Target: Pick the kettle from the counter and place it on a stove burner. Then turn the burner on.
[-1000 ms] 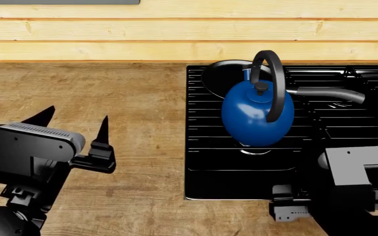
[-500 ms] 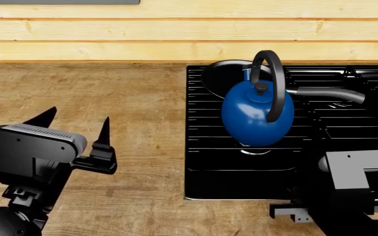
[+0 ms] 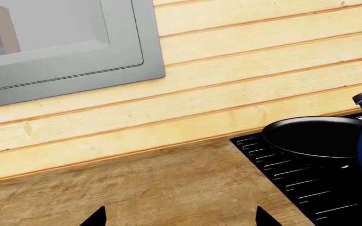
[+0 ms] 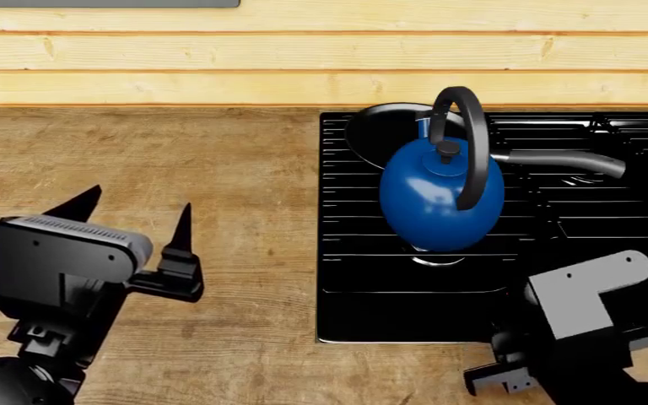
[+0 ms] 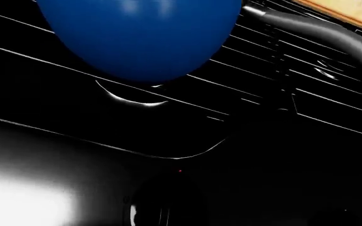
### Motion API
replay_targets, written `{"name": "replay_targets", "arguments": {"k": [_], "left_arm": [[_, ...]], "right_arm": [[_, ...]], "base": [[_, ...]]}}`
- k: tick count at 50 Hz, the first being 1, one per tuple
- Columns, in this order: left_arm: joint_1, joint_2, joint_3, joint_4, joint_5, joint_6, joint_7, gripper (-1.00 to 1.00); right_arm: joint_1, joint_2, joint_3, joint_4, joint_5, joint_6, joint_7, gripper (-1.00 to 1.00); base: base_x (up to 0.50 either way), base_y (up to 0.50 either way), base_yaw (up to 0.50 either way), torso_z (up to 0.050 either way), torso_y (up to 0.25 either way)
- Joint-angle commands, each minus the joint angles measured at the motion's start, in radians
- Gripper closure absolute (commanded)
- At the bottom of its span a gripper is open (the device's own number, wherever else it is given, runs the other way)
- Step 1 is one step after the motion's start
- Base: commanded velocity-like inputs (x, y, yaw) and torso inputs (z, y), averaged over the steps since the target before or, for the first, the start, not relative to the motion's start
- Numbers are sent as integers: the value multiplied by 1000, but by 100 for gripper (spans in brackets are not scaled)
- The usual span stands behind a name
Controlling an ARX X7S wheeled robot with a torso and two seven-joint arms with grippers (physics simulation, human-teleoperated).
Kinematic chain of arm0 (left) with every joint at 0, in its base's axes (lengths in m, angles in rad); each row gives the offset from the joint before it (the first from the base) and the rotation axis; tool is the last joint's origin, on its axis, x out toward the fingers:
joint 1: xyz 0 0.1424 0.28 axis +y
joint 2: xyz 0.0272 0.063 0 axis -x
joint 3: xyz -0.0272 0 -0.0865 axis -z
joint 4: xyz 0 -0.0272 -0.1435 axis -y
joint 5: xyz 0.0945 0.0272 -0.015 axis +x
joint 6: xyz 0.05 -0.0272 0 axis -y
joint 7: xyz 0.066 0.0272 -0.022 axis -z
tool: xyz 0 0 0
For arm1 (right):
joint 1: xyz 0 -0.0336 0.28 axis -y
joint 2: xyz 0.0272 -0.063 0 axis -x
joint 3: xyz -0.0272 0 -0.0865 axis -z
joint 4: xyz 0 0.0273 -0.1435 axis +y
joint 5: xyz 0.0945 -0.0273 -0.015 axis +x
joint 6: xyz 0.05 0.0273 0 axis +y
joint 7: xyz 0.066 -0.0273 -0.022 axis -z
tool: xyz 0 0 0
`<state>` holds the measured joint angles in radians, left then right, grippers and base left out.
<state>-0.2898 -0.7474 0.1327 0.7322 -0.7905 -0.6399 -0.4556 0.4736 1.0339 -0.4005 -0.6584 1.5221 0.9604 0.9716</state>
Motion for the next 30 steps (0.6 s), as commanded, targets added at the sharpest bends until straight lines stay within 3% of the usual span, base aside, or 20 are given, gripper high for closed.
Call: {"name": "replay_targets", "arguments": {"k": [1, 30], "left_arm": [[3, 1, 6, 1, 3, 4, 1, -100], [5, 4, 24, 4, 10, 8, 1, -100]], "right_arm": [[20, 23, -72, 2, -87, 88, -71, 100], [30, 177, -96, -25, -194, 146, -233, 100]], "base": [[0, 0, 3, 0, 0], [0, -1, -2, 0, 0]]}}
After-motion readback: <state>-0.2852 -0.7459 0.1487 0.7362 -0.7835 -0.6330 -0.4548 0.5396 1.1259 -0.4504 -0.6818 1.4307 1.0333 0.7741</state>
